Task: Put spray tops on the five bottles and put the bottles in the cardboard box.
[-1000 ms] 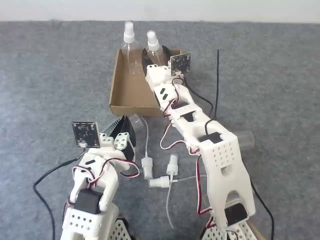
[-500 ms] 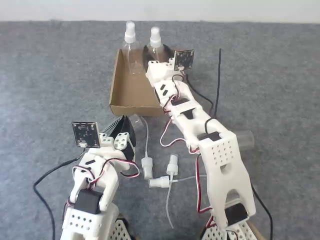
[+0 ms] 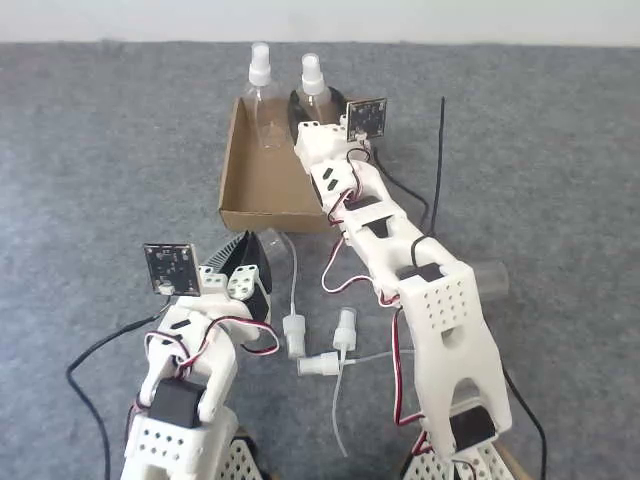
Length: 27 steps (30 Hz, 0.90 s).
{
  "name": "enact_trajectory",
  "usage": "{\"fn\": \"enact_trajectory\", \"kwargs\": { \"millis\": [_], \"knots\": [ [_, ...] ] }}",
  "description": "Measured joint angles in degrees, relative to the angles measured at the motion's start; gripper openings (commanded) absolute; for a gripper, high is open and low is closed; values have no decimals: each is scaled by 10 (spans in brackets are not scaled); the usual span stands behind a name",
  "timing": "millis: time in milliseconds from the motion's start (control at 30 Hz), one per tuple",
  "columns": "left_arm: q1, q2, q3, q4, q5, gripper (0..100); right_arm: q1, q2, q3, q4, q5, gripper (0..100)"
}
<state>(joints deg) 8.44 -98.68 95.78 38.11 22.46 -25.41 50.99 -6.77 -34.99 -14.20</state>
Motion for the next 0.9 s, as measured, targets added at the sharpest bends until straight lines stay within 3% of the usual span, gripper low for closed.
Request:
{"fn": "enact_trajectory", "kwargs": {
  "millis": [233, 433, 900],
  "knots": [
    [0, 0, 0, 0, 0, 11, 0, 0, 0, 2, 4, 113],
    [0, 0, 0, 0, 0, 11, 0, 0, 0, 2, 4, 232],
    [0, 0, 0, 0, 0, 11, 1, 0, 0, 2, 4, 235]
  ]
}}
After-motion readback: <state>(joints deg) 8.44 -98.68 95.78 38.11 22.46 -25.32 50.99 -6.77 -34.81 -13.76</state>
